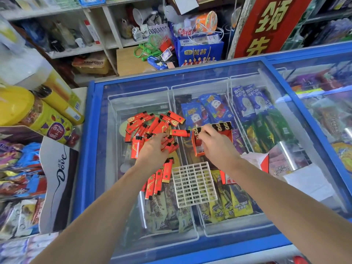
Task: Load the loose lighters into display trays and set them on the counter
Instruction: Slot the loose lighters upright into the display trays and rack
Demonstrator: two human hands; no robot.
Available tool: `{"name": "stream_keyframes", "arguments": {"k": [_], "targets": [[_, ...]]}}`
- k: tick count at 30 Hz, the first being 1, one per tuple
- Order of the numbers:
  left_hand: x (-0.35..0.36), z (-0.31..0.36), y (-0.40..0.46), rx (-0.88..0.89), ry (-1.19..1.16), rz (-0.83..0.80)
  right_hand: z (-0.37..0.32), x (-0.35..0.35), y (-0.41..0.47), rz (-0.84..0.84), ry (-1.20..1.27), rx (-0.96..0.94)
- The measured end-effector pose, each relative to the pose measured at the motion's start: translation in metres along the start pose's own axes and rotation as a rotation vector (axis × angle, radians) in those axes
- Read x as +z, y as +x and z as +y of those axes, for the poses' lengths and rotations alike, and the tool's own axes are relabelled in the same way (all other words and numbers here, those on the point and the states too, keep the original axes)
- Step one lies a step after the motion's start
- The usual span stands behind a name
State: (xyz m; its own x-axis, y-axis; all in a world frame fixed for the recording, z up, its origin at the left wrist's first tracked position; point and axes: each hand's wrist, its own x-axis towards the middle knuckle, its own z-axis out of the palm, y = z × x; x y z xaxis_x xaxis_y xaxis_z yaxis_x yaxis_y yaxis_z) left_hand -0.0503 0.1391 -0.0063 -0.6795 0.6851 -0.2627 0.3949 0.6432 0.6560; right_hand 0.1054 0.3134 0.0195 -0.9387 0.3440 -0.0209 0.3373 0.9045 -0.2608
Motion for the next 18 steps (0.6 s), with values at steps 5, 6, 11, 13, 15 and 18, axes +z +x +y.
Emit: {"name": "stream_keyframes", "arguments": {"k": [5, 6, 11, 13, 15, 18], "targets": [[-0.007, -0.006, -0.007, -0.031, 0.112, 0.046, -0.007, 0.000, 0.002, 0.079, 0.065, 0.077], [-0.009, -0.008, -0.007, -0.042, 0.138, 0.062, -0.010, -0.001, 0.003, 0.108, 0.080, 0.088], [-0.020, -0.018, -0.007, -0.153, 0.200, 0.021, -0.031, -0.003, 0.009, 0.229, 0.125, 0.068], [-0.023, -0.021, -0.007, -0.170, 0.199, 0.010, -0.045, -0.001, 0.015, 0.257, 0.177, 0.043], [-0.024, -0.026, -0.005, -0.193, 0.194, 0.006, -0.058, 0.001, 0.021, 0.260, 0.267, 0.040], [-0.025, -0.034, -0.002, -0.243, 0.159, 0.017, -0.074, 0.009, 0.030, 0.235, 0.378, 0.081]]}}
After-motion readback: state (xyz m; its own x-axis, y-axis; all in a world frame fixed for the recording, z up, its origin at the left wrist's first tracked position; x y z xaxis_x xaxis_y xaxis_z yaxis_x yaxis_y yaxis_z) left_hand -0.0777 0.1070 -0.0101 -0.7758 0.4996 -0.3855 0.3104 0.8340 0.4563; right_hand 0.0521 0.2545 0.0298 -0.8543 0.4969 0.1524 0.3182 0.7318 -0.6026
